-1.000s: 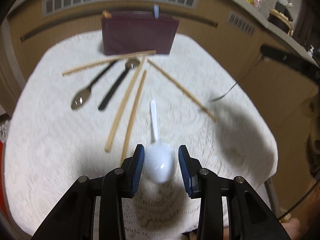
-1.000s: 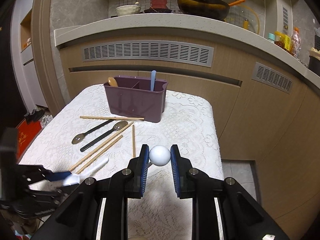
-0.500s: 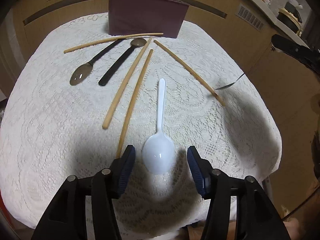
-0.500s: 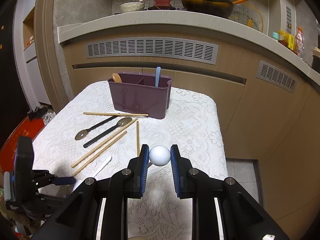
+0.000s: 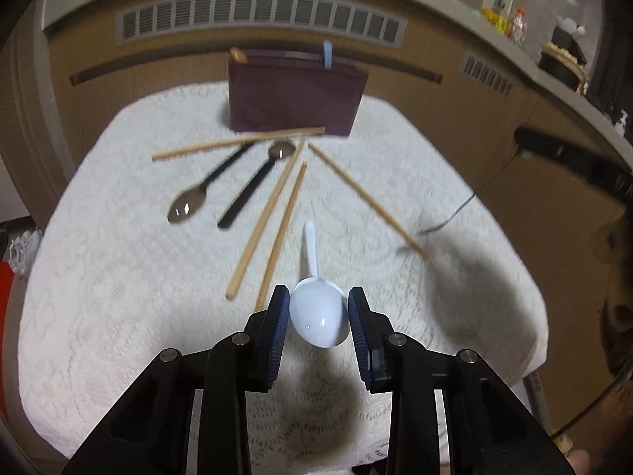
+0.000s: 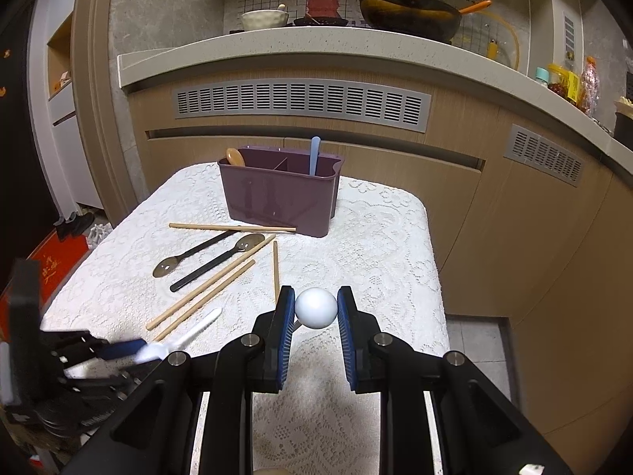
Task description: Organize utensils
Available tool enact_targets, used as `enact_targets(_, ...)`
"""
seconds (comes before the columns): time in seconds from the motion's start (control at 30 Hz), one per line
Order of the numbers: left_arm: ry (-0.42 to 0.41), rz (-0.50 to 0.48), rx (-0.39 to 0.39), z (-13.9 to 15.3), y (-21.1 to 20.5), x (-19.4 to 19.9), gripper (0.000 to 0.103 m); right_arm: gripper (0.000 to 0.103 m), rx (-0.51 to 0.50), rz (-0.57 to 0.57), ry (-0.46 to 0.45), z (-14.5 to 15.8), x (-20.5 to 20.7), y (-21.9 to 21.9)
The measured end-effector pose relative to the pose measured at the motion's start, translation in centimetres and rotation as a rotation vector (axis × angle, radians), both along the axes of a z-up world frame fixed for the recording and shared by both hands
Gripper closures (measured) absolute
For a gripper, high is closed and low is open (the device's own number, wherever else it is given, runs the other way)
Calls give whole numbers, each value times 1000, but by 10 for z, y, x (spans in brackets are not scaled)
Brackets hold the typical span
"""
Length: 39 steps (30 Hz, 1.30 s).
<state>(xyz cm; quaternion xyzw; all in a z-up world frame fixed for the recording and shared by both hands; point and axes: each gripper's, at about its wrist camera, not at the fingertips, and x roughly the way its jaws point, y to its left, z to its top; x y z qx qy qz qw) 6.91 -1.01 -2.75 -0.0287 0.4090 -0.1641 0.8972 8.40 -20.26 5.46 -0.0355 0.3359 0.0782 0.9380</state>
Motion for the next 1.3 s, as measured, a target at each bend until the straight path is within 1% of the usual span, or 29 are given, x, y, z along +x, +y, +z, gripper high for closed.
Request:
enact_targets(0.1,-79,6,-24,21,7,-4,73,82,3,3,-2,1,-1,1)
enact_targets(0.17,-110,8,-29,29,10,-3,74,82,5,7,-3,1,-2,2)
enact_targets(0.4,-164,0,-45,43,14,-3,75,82,13,16,-13,5,-6,2)
enact_targets(0.47,-181,-7,-45,50,14,-4,75,82,11,19,-21,8,-7,3)
enact_targets(0.53,-205,-24,-52,65,14,-1,77,82,6,24,-33,14,-7,4)
enact_targets(0.57,-224,-30,-51,76,15,0,77,82,4,22,-46,20,-7,4)
enact_targets(0.6,-248,-39,-48,89,15,1,82,82,4,23,-59,27,-6,3)
enact_targets(0.63,-280,-49,-43,105,15,4,89,82,2,28,-71,35,-5,3)
enact_targets(0.73,-394,-58,-35,166,20,14,89,82,-14,22,-165,79,2,2)
enact_targets(0.77,-424,-57,-41,183,22,18,89,82,-13,22,-211,100,6,1)
enact_targets(0.83,-492,-50,-54,215,25,27,89,82,-8,22,-277,128,13,2)
enact_targets(0.87,-520,-39,-52,224,26,30,89,82,-14,16,-318,144,18,4)
enact_targets(0.93,-544,-30,-35,232,26,40,89,82,-34,5,-360,159,27,8)
enact_targets(0.97,-516,-53,-19,228,24,48,88,82,-41,2,-364,162,32,10)
enact_targets(1.0,-492,-57,-13,222,24,54,86,82,-42,0,-355,161,38,11)
enact_targets(1.07,-406,-70,2,195,20,69,70,82,-42,7,-327,152,46,13)
enact_targets(1.1,-357,-97,6,180,16,74,52,82,-42,14,-302,142,48,15)
enact_targets(1.13,-305,-128,10,157,11,81,40,82,-40,19,-279,134,49,15)
enact_targets(1.2,-233,-176,37,122,-1,89,40,82,-28,34,-213,110,54,15)
enact_targets(1.23,-177,-217,58,99,-10,95,40,82,-25,41,-181,99,55,16)
enact_targets(1.3,-96,-283,82,67,-26,100,40,82,-22,50,-128,78,54,15)
